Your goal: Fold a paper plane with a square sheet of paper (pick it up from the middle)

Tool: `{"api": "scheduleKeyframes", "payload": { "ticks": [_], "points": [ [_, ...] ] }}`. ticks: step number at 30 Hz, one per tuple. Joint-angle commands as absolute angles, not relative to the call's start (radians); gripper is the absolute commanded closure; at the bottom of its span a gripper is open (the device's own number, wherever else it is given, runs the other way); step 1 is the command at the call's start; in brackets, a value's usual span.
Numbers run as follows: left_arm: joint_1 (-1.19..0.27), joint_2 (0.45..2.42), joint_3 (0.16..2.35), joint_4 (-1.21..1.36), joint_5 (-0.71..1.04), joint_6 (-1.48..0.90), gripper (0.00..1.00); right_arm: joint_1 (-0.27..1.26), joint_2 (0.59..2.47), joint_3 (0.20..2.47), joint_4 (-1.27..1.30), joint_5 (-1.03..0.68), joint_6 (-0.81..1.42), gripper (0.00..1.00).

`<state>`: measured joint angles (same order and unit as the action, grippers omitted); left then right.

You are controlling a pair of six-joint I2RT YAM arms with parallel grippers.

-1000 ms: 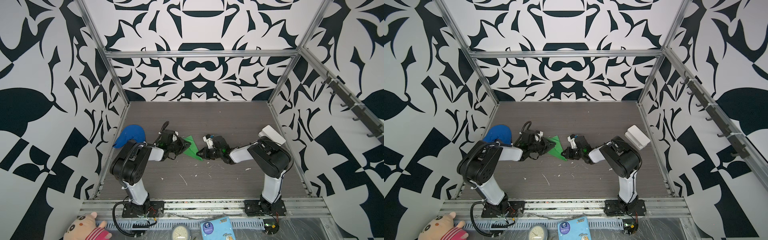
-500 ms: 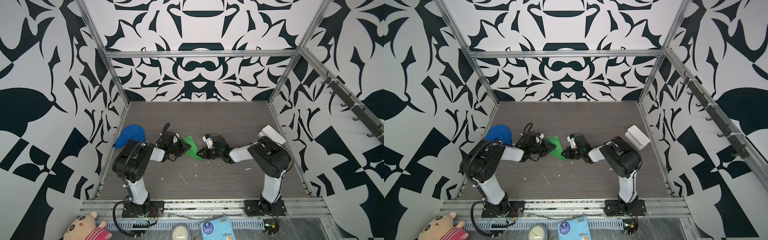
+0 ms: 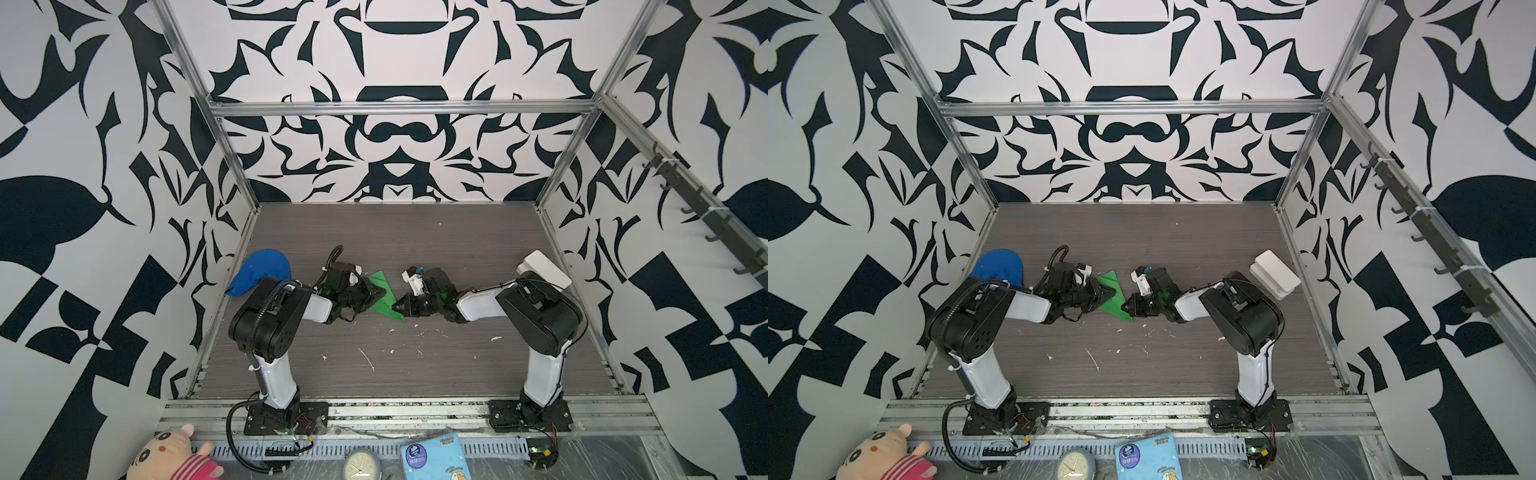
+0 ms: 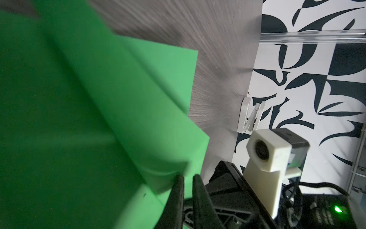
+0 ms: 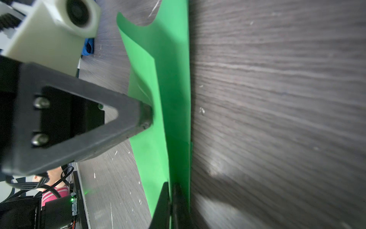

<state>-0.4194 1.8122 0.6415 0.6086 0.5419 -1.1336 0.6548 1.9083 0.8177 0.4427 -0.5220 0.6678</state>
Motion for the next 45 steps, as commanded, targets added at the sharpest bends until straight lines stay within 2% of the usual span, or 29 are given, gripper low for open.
{"api": "scheduleKeyframes", "payload": {
  "ticks": [1, 9, 14, 28, 45],
  "points": [
    [-0.422, 1.832, 0.644, 0.602, 0.528, -1.136, 0.87, 0.663, 1.93, 0.823, 0.335, -0.49, 0.626, 0.9],
    [-0.423, 1.833, 0.633, 0.585, 0.504, -1.117, 0.88, 0.663, 1.882, 0.827, 0.359, -0.545, 0.612, 0.81],
    [-0.423, 1.844, 0.632, 0.588, 0.507, -1.106, 0.88, 0.658, 1.848, 0.82, 0.371, -0.571, 0.632, 0.78],
    [-0.423, 1.855, 0.642, 0.586, 0.509, -1.103, 0.88, 0.644, 1.825, 0.808, 0.332, -0.594, 0.639, 0.79],
    [-0.423, 1.856, 0.644, 0.575, 0.504, -1.1, 0.88, 0.618, 1.812, 0.785, 0.357, -0.626, 0.749, 0.8]
  ]
}}
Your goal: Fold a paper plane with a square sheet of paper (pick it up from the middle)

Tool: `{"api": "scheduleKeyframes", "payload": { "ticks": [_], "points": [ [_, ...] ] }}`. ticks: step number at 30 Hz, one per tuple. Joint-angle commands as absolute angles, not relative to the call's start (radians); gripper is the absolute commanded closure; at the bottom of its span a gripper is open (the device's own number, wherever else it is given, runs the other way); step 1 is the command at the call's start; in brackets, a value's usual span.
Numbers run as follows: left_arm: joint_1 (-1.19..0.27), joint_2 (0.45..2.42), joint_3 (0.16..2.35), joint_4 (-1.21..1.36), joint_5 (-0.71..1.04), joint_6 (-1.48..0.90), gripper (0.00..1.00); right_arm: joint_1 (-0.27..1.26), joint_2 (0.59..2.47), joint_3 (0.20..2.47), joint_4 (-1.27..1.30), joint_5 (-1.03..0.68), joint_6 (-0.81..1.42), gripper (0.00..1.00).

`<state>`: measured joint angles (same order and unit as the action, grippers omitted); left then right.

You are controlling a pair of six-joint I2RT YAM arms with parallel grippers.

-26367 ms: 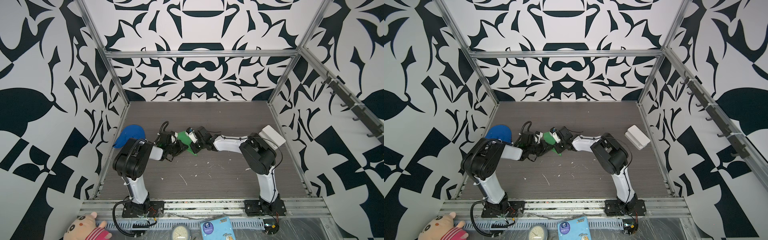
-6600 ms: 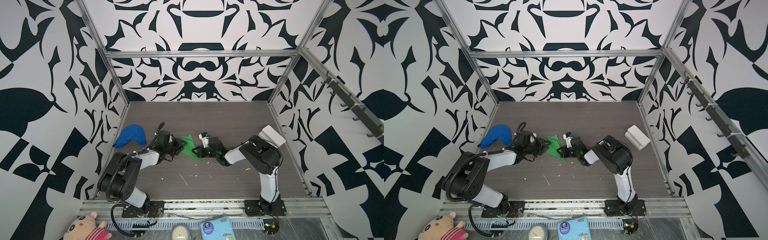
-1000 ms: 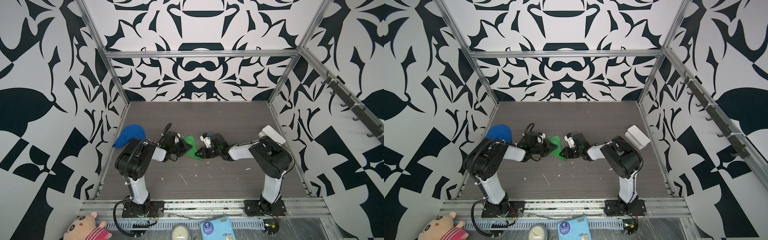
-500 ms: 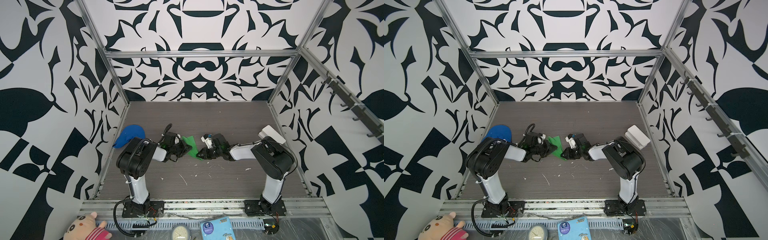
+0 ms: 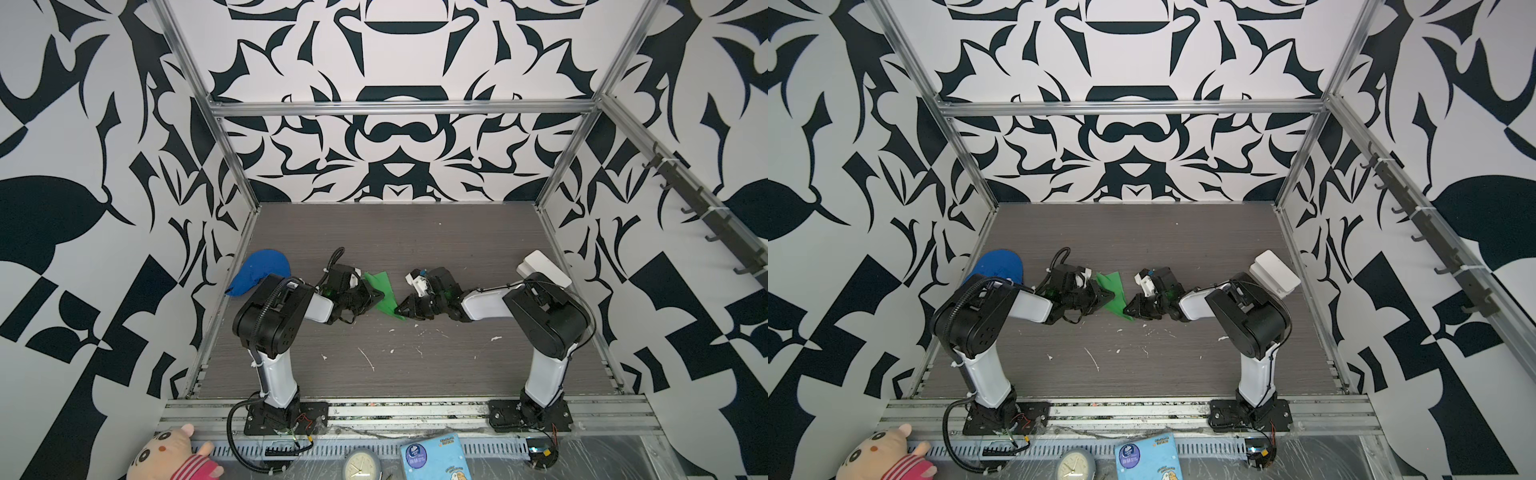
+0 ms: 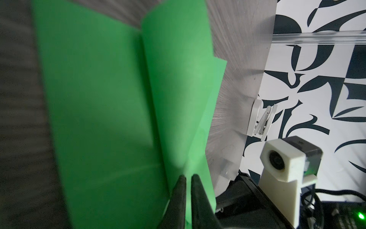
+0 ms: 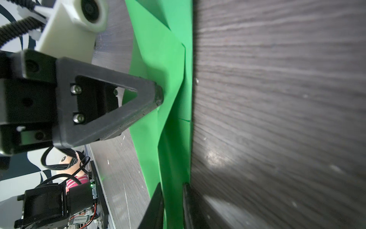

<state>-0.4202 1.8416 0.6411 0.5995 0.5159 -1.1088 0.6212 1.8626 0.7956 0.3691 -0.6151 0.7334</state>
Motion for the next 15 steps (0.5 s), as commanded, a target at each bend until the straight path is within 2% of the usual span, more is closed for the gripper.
{"api": "scheduleKeyframes", "payload": {
  "ticks": [1, 9, 15],
  "points": [
    [-0.423, 1.856, 0.643, 0.574, 0.504, -1.1, 0.88, 0.617, 1.808, 0.785, 0.349, -0.625, 0.746, 0.81],
    [-0.423, 1.858, 0.642, 0.572, 0.503, -1.1, 0.88, 0.617, 1.771, 0.801, 0.304, -0.609, 0.722, 0.77],
    [-0.422, 1.855, 0.644, 0.569, 0.502, -1.1, 0.88, 0.632, 1.742, 0.868, 0.11, -0.479, 0.653, 0.75]
  ]
}}
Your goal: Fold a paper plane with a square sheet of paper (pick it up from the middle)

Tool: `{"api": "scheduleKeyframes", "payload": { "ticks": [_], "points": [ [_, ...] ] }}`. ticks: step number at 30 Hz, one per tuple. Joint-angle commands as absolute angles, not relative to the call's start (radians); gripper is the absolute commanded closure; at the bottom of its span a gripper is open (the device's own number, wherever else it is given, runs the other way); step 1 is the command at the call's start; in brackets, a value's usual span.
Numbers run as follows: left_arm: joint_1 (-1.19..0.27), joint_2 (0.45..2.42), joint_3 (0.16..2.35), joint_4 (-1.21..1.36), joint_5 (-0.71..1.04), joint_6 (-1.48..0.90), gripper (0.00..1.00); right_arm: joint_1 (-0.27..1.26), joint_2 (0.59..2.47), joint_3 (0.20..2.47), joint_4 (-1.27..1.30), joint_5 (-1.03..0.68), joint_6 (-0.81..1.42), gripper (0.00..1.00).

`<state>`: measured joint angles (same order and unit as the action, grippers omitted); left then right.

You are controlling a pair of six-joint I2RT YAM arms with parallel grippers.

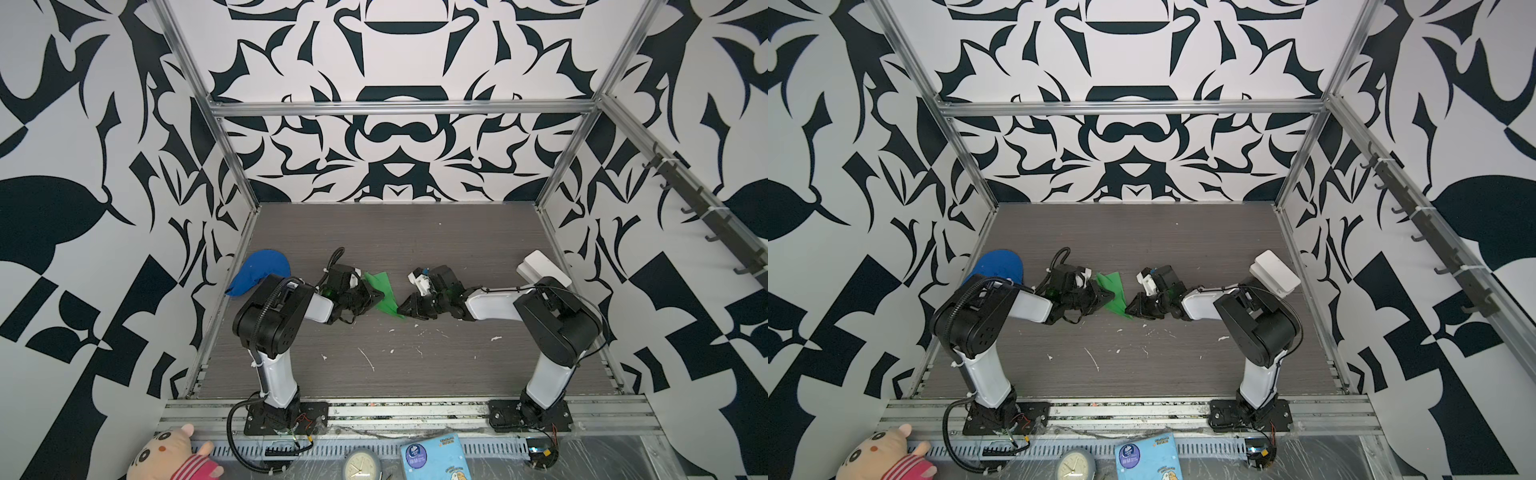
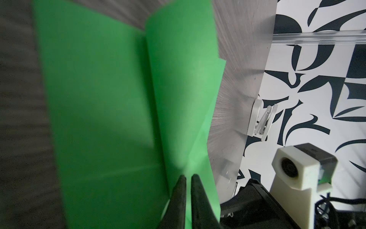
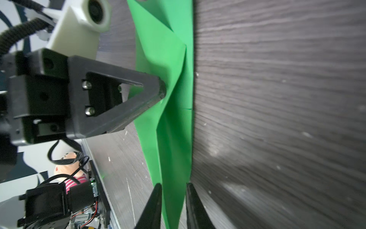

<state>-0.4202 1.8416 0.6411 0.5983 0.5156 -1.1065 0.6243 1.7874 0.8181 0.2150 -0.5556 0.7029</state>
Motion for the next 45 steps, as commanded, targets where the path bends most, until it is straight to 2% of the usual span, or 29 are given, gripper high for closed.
{"api": "scheduleKeyframes", "payload": {
  "ticks": [1, 8, 13, 27, 34, 45],
  "points": [
    [-0.422, 1.855, 0.644, 0.567, 0.502, -1.101, 0.88, 0.641, 1.733, 0.884, 0.072, -0.45, 0.639, 0.75],
    [-0.423, 1.856, 0.646, 0.566, 0.502, -1.101, 0.88, 0.675, 1.716, 0.935, -0.011, -0.386, 0.61, 0.75],
    [-0.423, 1.859, 0.646, 0.567, 0.5, -1.103, 0.88, 0.678, 1.743, 0.974, -0.027, -0.414, 0.59, 0.75],
    [-0.423, 1.863, 0.648, 0.566, 0.5, -1.104, 0.88, 0.681, 1.78, 0.968, -0.026, -0.442, 0.582, 0.82],
    [-0.423, 1.859, 0.644, 0.563, 0.496, -1.104, 0.88, 0.681, 1.794, 0.951, -0.001, -0.462, 0.592, 0.9],
    [-0.422, 1.857, 0.641, 0.562, 0.495, -1.105, 0.88, 0.68, 1.831, 0.936, 0.01, -0.467, 0.59, 0.91]
  ]
}}
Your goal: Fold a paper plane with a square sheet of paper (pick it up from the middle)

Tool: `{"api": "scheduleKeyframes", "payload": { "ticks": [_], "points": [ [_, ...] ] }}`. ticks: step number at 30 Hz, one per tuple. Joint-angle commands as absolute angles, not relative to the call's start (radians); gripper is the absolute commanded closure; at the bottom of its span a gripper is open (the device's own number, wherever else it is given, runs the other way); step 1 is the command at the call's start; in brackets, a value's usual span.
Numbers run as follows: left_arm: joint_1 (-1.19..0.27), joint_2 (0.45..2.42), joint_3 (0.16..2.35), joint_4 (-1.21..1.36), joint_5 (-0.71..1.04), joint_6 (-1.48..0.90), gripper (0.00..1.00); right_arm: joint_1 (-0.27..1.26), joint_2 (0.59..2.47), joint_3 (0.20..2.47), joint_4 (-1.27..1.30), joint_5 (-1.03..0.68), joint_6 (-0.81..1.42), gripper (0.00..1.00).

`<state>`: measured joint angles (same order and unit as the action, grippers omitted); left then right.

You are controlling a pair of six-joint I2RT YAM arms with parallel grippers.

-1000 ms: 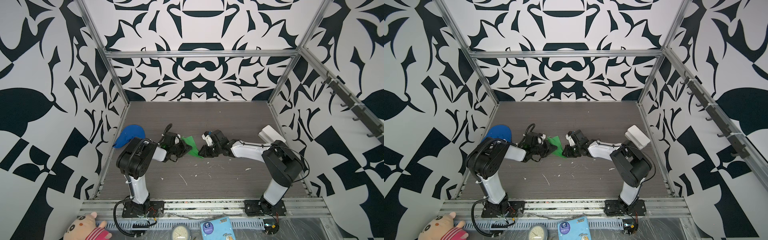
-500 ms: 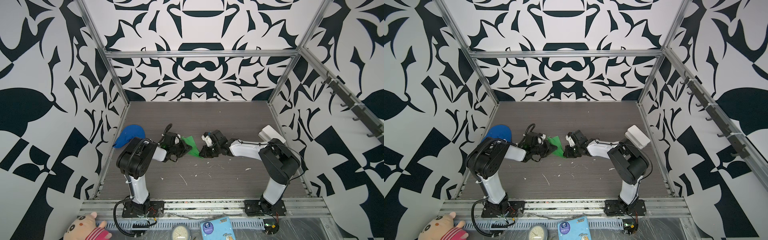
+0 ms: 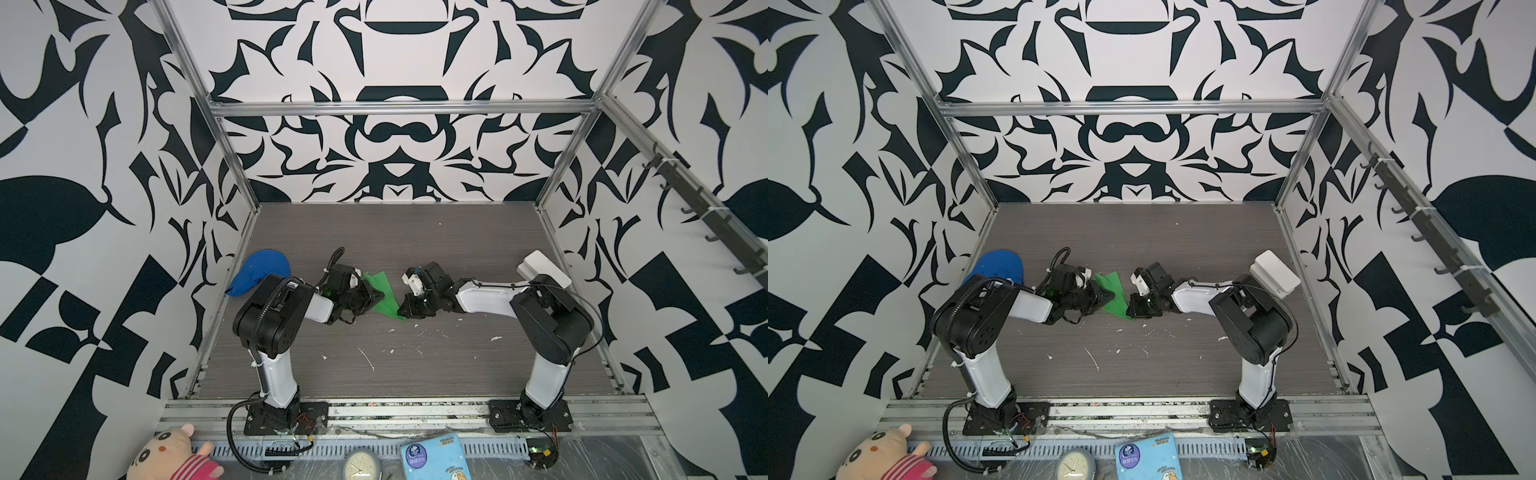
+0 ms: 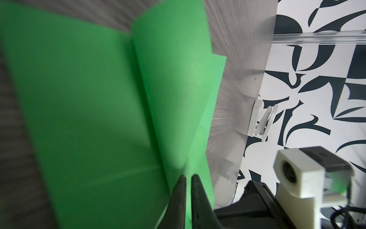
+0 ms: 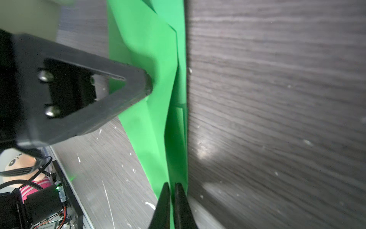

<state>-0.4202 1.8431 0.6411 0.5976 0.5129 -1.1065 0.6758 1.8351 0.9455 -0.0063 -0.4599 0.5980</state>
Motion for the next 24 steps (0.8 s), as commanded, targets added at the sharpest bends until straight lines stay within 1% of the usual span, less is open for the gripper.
{"api": "scheduleKeyframes", "payload": {
  "ticks": [1, 6, 11, 24],
  "points": [
    [-0.423, 1.858, 0.644, 0.562, 0.495, -1.105, 0.88, 0.68, 1.835, 0.936, 0.012, -0.468, 0.59, 0.91],
    [-0.423, 1.856, 0.645, 0.557, 0.491, -1.106, 0.88, 0.678, 1.841, 0.93, 0.018, -0.469, 0.591, 0.91],
    [-0.422, 1.855, 0.645, 0.551, 0.489, -1.103, 0.88, 0.674, 1.78, 0.923, 0.009, -0.482, 0.592, 0.86],
    [-0.422, 1.858, 0.643, 0.549, 0.491, -1.1, 0.88, 0.668, 1.772, 0.896, 0.02, -0.507, 0.608, 0.86]
  ]
}}
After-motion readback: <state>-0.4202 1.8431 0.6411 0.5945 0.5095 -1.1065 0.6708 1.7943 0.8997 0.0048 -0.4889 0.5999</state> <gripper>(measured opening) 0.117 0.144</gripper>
